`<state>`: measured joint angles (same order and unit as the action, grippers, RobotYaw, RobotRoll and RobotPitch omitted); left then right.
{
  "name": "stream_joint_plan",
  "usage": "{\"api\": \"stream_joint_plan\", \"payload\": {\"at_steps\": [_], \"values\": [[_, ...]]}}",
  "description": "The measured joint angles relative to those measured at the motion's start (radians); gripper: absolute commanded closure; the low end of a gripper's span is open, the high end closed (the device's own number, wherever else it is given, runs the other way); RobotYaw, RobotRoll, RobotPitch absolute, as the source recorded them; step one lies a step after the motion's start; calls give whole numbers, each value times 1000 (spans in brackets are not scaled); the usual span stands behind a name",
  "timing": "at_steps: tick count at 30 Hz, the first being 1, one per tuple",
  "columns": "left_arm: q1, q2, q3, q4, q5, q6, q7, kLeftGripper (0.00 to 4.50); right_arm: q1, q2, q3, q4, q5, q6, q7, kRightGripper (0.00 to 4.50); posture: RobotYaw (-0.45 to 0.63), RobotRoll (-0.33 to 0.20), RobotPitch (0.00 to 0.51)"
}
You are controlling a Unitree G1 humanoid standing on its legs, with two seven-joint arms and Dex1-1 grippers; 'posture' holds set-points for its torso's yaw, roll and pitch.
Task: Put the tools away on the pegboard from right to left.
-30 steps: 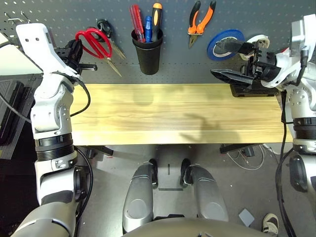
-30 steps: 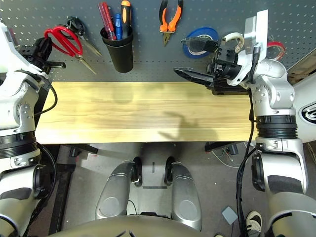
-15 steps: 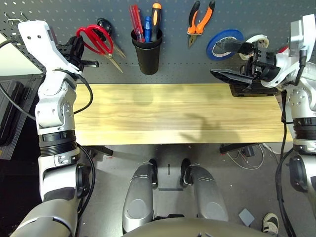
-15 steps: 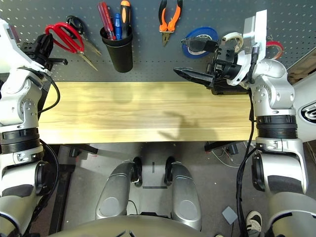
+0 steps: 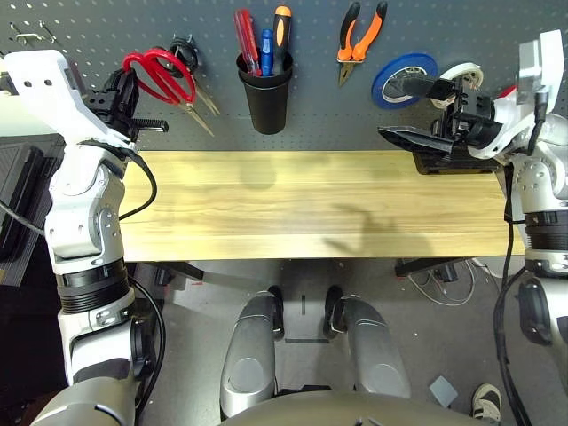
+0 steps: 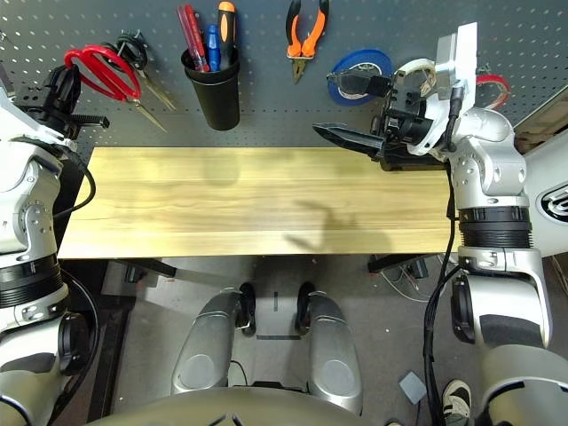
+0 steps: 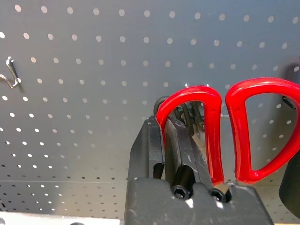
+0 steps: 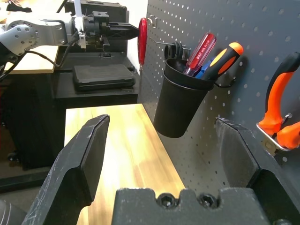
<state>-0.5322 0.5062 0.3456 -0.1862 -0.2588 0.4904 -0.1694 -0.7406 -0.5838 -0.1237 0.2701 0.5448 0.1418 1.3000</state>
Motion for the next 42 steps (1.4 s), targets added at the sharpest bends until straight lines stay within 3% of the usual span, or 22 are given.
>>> {"api": "stream_joint_plan", "payload": {"at_steps": [28, 36, 42], "values": [[-190, -13, -56, 324, 45, -11, 27, 4468, 15, 0, 1, -48, 0, 4, -28, 0, -21, 0, 185], [-200, -16, -62, 339, 49, -32, 26, 4468, 16, 0, 1, -48, 0, 4, -30, 0, -7, 0, 181], [-175, -12, -51, 234, 42, -10, 26, 4468, 13, 4, 1, -43, 0, 1, -31, 0, 16, 0, 177]]}}
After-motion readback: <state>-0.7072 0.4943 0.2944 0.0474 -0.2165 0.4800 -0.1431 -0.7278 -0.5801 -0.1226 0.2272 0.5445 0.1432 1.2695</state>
